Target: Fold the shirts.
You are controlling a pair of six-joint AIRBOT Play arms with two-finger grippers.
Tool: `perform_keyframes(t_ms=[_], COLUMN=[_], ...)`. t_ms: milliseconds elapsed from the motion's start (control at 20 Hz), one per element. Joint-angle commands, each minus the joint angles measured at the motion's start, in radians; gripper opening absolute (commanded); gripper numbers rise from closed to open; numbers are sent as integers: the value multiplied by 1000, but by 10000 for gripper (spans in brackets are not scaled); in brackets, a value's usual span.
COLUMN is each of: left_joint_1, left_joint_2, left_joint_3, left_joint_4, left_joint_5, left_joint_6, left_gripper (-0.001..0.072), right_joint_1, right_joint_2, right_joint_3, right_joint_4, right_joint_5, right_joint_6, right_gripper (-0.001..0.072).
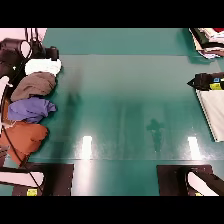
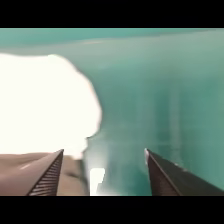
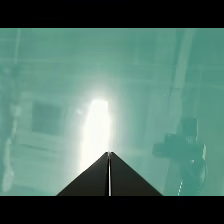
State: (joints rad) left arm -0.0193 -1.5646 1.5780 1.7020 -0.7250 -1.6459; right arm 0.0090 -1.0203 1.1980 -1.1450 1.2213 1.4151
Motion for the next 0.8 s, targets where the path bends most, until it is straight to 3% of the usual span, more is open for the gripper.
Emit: perform_keyframes(t_ms=[0,450,500,600,650,750], left_joint_1=[100,151,151,151,151,151], left_joint_2=[-127,-266,-266,-259,-253,-226], left_joint_3=[1,18,23,42,66,146], left_joint_4=[11,-7,-7,-8,-8,-11], left_joint_5=[95,253,262,224,179,58], left_joint_6=[-31,-31,-30,-31,-31,-30], left_gripper=[613,611,531,71,28,27], right_joint_1=[37,87,87,87,87,87], right_joint_2=[0,-2,-2,-2,-2,-1], right_joint_3=[1,1,1,1,1,1], right_joint_4=[-2,-9,-9,-9,-8,-6], right_joint_5=[-41,-104,-104,-104,-104,-117], right_joint_6=[-1,-2,-2,-2,-2,-2], right_gripper=[15,15,15,15,15,15])
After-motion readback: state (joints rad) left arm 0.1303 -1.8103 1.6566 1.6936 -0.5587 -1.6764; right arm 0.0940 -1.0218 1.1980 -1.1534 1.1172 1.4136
